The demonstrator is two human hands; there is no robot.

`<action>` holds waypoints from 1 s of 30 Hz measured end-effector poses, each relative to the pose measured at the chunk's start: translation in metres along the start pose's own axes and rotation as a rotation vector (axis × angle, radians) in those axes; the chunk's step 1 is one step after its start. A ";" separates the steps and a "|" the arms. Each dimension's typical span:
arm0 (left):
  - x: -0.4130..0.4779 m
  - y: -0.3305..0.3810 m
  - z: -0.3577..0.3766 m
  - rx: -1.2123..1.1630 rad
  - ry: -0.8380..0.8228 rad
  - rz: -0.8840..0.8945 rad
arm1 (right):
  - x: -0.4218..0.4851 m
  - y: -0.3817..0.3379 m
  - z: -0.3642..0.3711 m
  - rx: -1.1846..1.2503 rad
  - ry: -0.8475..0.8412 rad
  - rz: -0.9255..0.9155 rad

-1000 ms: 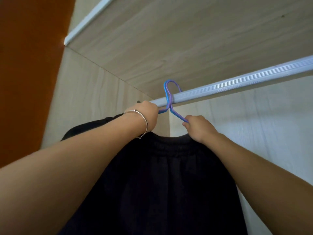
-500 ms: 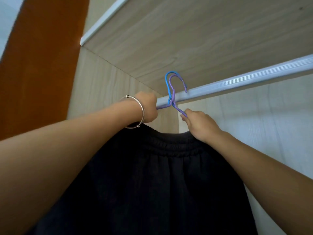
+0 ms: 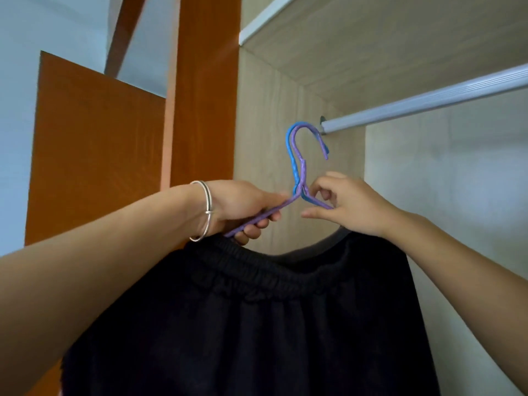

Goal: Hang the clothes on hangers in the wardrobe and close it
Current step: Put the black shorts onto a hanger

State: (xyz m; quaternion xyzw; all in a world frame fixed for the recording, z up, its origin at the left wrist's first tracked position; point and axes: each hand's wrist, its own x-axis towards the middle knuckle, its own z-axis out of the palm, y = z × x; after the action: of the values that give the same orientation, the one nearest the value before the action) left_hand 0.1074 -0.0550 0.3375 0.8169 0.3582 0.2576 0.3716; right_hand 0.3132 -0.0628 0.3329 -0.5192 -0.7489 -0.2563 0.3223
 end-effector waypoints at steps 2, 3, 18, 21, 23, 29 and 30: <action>-0.029 -0.016 -0.015 -0.027 0.020 -0.034 | -0.003 -0.032 0.009 0.060 0.041 -0.016; -0.045 -0.025 -0.024 -0.018 0.037 -0.047 | -0.003 -0.049 0.015 0.087 0.052 -0.032; -0.342 -0.137 -0.171 0.322 0.593 -0.451 | 0.041 -0.383 0.128 0.391 -0.107 -0.421; -0.385 -0.156 -0.183 0.421 0.758 -0.510 | 0.038 -0.424 0.166 0.484 -0.236 -0.379; -0.409 -0.168 -0.191 0.459 0.834 -0.536 | 0.030 -0.440 0.187 0.719 -0.397 -0.307; -0.444 -0.207 -0.211 0.656 0.925 -0.569 | 0.022 -0.467 0.221 1.004 -0.710 -0.344; -0.446 -0.213 -0.215 0.682 0.921 -0.577 | 0.024 -0.471 0.228 0.986 -0.710 -0.347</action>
State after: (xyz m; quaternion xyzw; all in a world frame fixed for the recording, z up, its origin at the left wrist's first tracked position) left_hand -0.3966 -0.2106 0.2268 0.5655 0.7484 0.3434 -0.0468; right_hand -0.1862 -0.0396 0.1768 -0.2338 -0.9137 0.2583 0.2094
